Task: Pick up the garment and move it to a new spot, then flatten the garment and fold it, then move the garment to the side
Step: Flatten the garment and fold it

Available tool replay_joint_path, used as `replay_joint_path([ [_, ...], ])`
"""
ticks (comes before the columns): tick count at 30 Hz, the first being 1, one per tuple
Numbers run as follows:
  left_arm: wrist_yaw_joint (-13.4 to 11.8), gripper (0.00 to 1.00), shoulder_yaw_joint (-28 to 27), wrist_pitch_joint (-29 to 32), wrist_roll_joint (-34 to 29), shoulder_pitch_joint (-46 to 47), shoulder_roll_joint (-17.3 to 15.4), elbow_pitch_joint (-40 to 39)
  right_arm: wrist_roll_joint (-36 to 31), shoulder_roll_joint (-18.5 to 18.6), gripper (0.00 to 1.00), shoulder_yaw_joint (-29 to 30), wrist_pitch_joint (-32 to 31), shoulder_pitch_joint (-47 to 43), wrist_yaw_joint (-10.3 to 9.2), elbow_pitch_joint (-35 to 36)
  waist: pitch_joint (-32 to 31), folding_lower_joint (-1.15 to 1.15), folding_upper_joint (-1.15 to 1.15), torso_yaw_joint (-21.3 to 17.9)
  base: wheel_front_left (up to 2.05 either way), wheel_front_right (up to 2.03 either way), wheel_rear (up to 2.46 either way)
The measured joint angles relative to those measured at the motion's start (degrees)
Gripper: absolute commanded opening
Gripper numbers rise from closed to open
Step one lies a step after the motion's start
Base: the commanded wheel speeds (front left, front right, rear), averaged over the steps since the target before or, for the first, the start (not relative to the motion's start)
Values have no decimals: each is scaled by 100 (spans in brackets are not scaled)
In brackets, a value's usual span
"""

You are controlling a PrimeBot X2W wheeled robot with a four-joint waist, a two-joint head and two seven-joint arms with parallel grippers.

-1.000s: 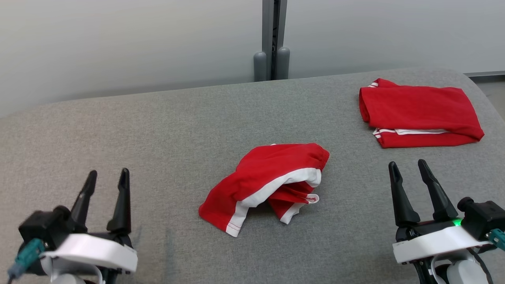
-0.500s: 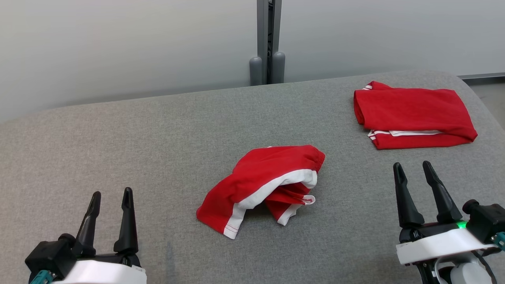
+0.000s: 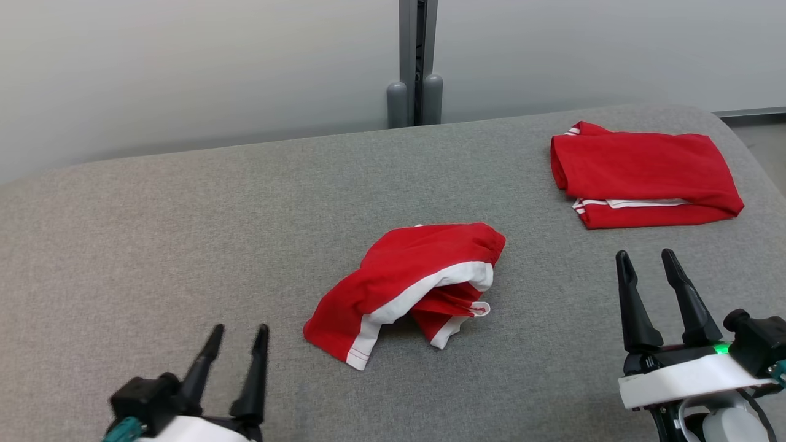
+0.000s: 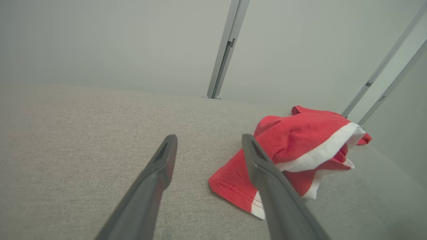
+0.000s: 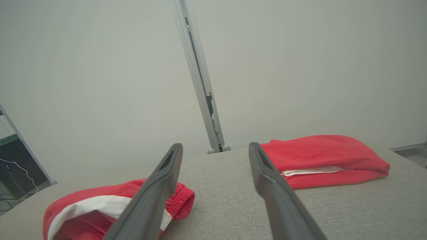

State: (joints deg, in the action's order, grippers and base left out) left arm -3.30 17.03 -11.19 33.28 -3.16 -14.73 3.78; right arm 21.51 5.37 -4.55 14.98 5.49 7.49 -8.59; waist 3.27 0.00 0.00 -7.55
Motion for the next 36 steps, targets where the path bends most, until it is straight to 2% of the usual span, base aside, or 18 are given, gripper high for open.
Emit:
replay_joint_path([
  [9, 333, 100, 837, 639, -138, 456, 323, 686, 0, -1, 100, -24, 1, 108, 0, -10, 32, 0, 0, -125, 0, 0, 0],
  [15, 482, 100, 1154, 953, -207, 911, 517, 1339, 13, -9, 100, -108, 0, 177, 0, -15, 118, 0, 0, -287, 0, 0, 0],
  [26, 580, 100, 1244, 966, -254, 1450, 648, 2483, 16, -68, 100, -111, 0, 252, 0, -7, 315, 0, 0, -626, 0, 0, 0],
  [34, 516, 100, 1279, 965, -304, 1650, 665, 2925, 15, -97, 100, -76, 0, 277, 0, 3, 392, 0, 0, -715, 0, 0, 0],
  [35, 513, 84, 1289, 965, -305, 1660, 668, 2965, 14, -100, 100, -69, 0, 277, 0, 3, 393, 0, 0, -712, 0, 0, 0],
  [36, 499, 61, 1305, 964, -314, 1671, 667, 3002, 13, -101, 100, -59, 0, 277, 0, 2, 394, 0, 0, -706, 0, 0, 0],
])
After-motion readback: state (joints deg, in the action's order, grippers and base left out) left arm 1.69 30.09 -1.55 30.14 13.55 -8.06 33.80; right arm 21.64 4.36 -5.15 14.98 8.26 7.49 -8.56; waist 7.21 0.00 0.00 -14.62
